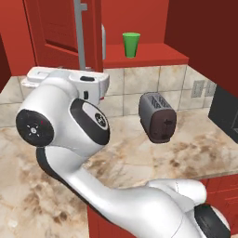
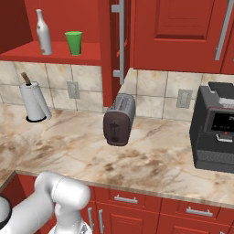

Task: Open the cabinet directly in front. Then move the liquor and the cup to the dining counter with the candle on it.

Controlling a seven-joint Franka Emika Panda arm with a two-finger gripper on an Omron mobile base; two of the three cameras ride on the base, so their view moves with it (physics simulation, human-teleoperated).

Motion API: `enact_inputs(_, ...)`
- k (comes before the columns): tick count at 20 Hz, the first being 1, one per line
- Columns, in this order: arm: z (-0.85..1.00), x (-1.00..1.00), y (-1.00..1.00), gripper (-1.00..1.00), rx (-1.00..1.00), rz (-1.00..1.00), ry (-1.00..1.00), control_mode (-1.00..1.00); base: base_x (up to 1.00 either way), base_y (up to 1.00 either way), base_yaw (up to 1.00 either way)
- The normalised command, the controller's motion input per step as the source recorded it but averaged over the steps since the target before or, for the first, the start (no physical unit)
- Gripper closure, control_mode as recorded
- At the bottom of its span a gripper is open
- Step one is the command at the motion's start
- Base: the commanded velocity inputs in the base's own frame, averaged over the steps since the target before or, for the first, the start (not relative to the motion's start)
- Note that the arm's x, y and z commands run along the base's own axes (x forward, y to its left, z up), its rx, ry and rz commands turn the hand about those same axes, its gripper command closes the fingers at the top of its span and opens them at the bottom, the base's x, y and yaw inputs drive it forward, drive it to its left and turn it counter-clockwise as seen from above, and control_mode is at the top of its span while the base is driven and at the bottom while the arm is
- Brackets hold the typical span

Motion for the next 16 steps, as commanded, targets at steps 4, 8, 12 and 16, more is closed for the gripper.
enact_inputs(4,-0.11,-0.93,-0.62,-1.00,0.13,0.01,0.00,-1.00,0.00,0.00,0.00)
enact_inputs(8,0.08,-0.21,-1.00,-1.00,0.31,0.14,0.00,-1.00,0.00,0.00,0.00)
enact_inputs(12,0.02,0.00,-1.00,-1.00,0.26,0.23,0.00,-1.00,0.00,0.00,0.00)
enact_inputs(16,0.00,0.01,-1.00,-1.00,0.10,0.42,0.00,-1.00,0.00,0.00,0.00)
